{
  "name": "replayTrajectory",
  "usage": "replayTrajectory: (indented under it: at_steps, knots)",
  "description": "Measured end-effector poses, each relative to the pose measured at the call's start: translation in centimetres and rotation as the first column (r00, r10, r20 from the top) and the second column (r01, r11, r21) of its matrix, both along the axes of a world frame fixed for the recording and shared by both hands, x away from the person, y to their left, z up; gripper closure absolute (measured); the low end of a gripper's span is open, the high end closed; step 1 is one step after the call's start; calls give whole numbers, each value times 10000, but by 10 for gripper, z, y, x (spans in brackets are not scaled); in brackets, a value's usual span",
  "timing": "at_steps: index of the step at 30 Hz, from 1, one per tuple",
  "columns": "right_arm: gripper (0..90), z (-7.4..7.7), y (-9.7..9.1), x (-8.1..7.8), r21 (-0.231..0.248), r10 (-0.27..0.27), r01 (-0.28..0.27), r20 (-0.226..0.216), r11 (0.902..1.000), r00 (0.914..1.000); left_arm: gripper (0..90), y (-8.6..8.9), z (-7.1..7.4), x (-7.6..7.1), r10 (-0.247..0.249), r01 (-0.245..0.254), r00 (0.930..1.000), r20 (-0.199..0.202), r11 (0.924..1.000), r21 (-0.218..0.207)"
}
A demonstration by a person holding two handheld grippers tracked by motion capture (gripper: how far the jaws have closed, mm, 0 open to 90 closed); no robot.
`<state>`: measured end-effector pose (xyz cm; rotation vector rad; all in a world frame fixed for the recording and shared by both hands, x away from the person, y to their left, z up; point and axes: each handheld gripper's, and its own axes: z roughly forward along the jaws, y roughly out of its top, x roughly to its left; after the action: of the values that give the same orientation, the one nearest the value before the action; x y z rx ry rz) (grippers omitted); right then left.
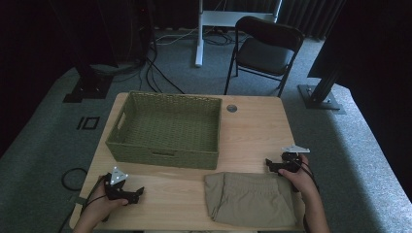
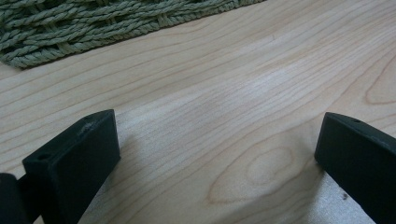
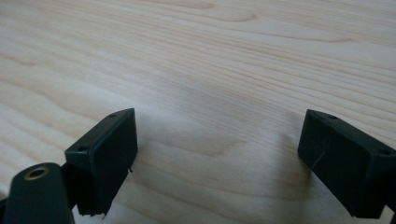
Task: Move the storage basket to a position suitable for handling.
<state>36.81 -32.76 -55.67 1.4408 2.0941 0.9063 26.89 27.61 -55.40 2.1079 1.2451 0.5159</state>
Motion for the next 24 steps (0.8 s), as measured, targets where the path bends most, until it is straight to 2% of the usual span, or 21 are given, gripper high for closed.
replayTrajectory:
  at_steps: [4, 10, 12, 14, 16, 24]
  knots:
    - [114, 0, 1, -1, 5, 499, -499, 21, 9988, 9988, 7, 0, 0, -1, -22, 22, 10000, -18, 10000, -2]
    - [115, 0, 0, -1, 67, 651, -651, 20, 9979, 9979, 9, 5, 1, -1, -427, 426, 9991, -78, 9990, -124]
    - [118, 0, 0, 0, 147, 546, -546, 31, 9984, 9985, 27, 7, 3, -1, -338, 337, 9994, -29, 9991, -237]
    - [118, 1, 0, 2, 280, 420, -420, -1, 9987, 9991, 79, 11, 7, 0, -175, 182, 9998, 134, 9985, -522]
    - [118, 2, 1, 3, 256, 440, -441, 11, 9987, 9990, 79, 15, 11, 1, -13, 31, 9996, 265, 9976, -696]
    - [118, 18, 3, 6, 440, 358, -371, 302, 9983, 9989, 79, 25, 23, 4, 227, -198, 9982, 556, 9985, -511]
